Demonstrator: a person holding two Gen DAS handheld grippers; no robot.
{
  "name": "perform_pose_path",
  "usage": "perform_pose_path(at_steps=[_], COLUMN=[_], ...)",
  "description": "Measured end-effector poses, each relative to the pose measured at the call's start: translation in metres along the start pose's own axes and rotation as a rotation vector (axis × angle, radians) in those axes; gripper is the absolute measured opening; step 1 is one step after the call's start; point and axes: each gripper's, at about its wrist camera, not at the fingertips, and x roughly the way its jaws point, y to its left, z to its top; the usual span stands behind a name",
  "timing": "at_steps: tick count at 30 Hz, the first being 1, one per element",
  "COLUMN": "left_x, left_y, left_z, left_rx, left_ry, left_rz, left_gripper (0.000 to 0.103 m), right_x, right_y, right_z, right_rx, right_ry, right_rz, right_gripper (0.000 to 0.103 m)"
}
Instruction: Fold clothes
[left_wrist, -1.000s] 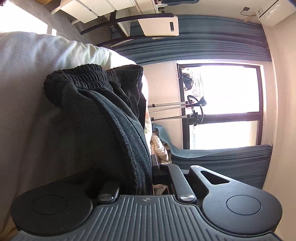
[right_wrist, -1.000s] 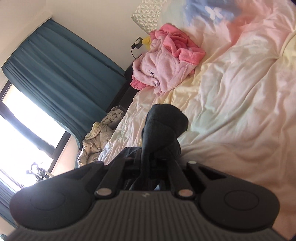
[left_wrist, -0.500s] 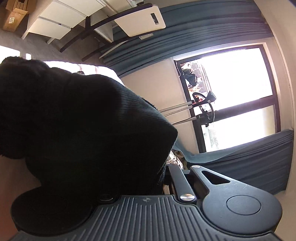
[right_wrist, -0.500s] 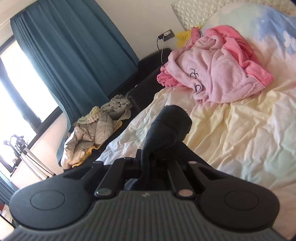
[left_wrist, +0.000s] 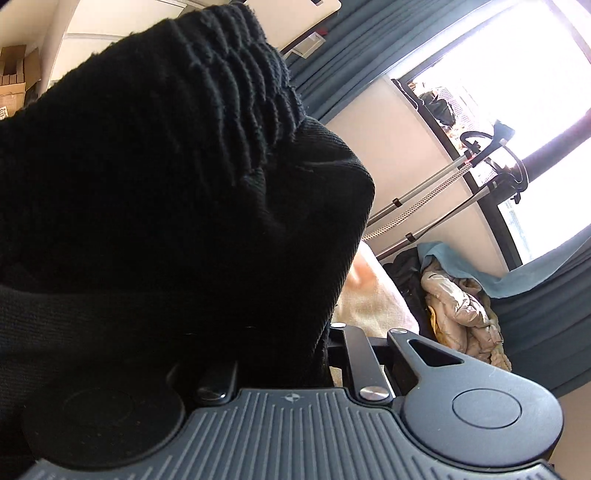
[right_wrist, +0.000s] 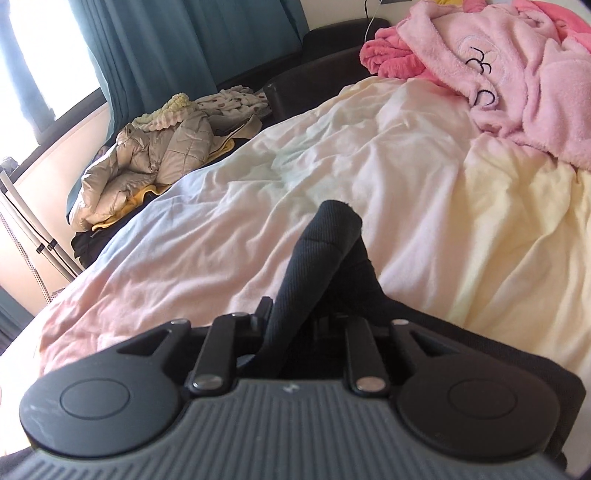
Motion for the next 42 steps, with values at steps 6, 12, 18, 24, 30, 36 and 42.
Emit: perform_pose_path(at_steps=[6,12,18,24,30,36,42], left_x=[-0.083,-0.163,-0.125,-0.118,-0.079,-0.054,-0.050], left_y=[-0.001,0.041,0.112,0.129,0.114,0.110,0.116], left_z=[-0.029,-0.100,-0.091,-0.074,-0.072,-0.074,-0.082], left_rx=[-0.002,-0.093,-0.251,-0.336,-0.224,-0.184,-0.214], left_ry=[-0.120,-0.102,0.232,0.195,0.140,0.053,-0.001], left_rz=[-0.168,-0.215,-0.133,-0.213,-0.105,-0.074,-0.105], left_gripper=[0.091,0.101,0.095,0.095,0.091,0.053,0.031], right_x=[-0.052,-0.137,-0.177,-0.160,-0.120,-0.088,-0.073], right_y=[-0.013,-0.068,-0.100,-0.100,-0.093,-0.087,-0.088], right_z=[-0.007,-0.068,-0.114,-0.126,-0.123,-0.112,-0.106], right_rx=[-0.004,0.163,0.334,0.427,0.401,0.393,0.460], right_ry=[-0.090,-0.135,-0.080,0.040,-0.005,-0.113,-0.172], right_rz=[0.113,0.195,0.249,0.356,0.397,0.407,0.361], right_gripper=[0.081,0.089,0.089,0.088,0.088,0.084,0.044])
